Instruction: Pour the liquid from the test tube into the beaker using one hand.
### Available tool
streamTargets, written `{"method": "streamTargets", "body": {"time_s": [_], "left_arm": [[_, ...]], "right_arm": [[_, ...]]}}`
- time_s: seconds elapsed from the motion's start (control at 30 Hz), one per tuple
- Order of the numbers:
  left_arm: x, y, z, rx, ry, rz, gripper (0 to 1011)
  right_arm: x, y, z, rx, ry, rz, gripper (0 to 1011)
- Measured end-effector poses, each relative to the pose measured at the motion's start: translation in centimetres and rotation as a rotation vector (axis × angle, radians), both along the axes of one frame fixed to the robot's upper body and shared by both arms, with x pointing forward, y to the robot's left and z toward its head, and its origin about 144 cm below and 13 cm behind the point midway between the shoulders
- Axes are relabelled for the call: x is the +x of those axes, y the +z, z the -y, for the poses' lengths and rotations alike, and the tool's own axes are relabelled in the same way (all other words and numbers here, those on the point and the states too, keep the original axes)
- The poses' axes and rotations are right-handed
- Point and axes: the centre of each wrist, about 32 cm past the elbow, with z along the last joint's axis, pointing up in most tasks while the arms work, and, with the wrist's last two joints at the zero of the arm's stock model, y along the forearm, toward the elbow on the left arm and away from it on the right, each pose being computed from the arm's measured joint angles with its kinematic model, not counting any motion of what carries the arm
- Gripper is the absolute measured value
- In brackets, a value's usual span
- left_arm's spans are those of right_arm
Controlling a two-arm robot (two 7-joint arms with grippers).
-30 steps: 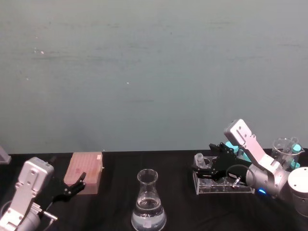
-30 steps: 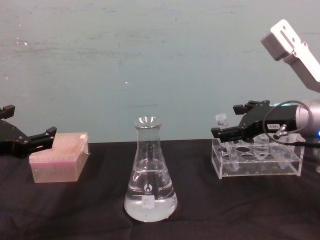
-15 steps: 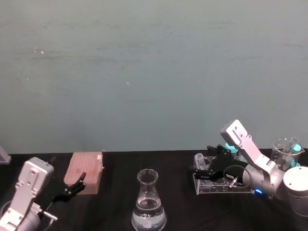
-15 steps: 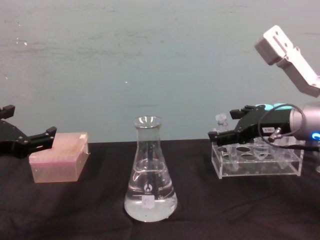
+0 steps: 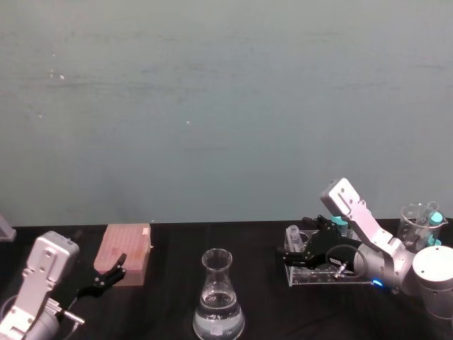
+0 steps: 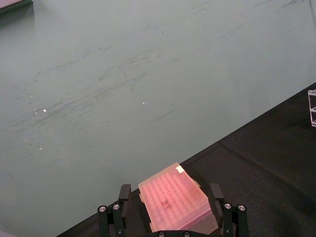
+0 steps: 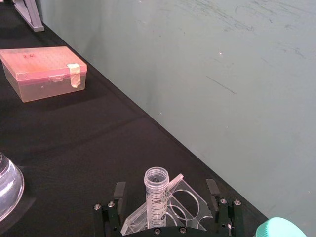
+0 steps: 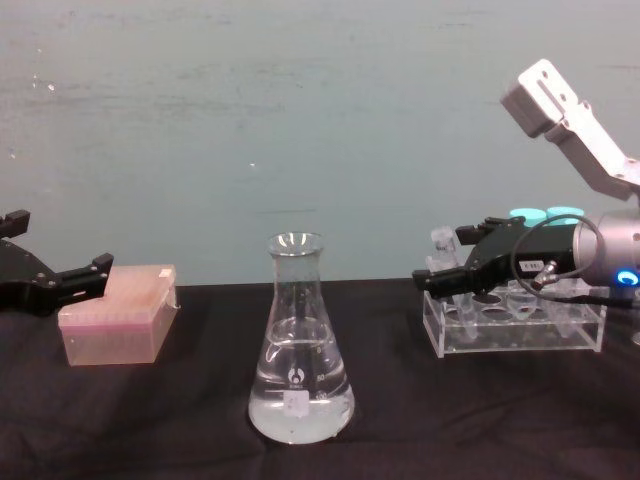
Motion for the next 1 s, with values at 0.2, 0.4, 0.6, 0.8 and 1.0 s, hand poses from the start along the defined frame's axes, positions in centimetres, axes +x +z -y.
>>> {"method": "streamTargets", "body": {"time_s": [0.2, 0.4, 0.6, 0.8, 1.0], "left_arm": [[0.0, 0.0, 0.0, 0.0, 0.0, 0.0, 1000], [0.0, 0.0, 0.0, 0.0, 0.0, 0.0, 1000], [0.0, 0.0, 0.0, 0.0, 0.0, 0.0, 1000], [0.0, 0.0, 0.0, 0.0, 0.0, 0.0, 1000], [0.0, 0.0, 0.01, 0.0, 0.0, 0.0, 1000]], "right_arm": [[0.0, 0.03, 0.05, 0.0, -0.001, 0.001, 1004], [0.01, 0.08, 0.07, 0.0, -0.001, 0.002, 1004], [0.0, 0.08, 0.08, 0.0, -0.001, 0.002, 977], [-0.01, 0.07, 0.09, 0.0, -0.002, 0.002, 830], [-0.02, 0.06, 0.1, 0.001, -0.002, 0.002, 663]]}}
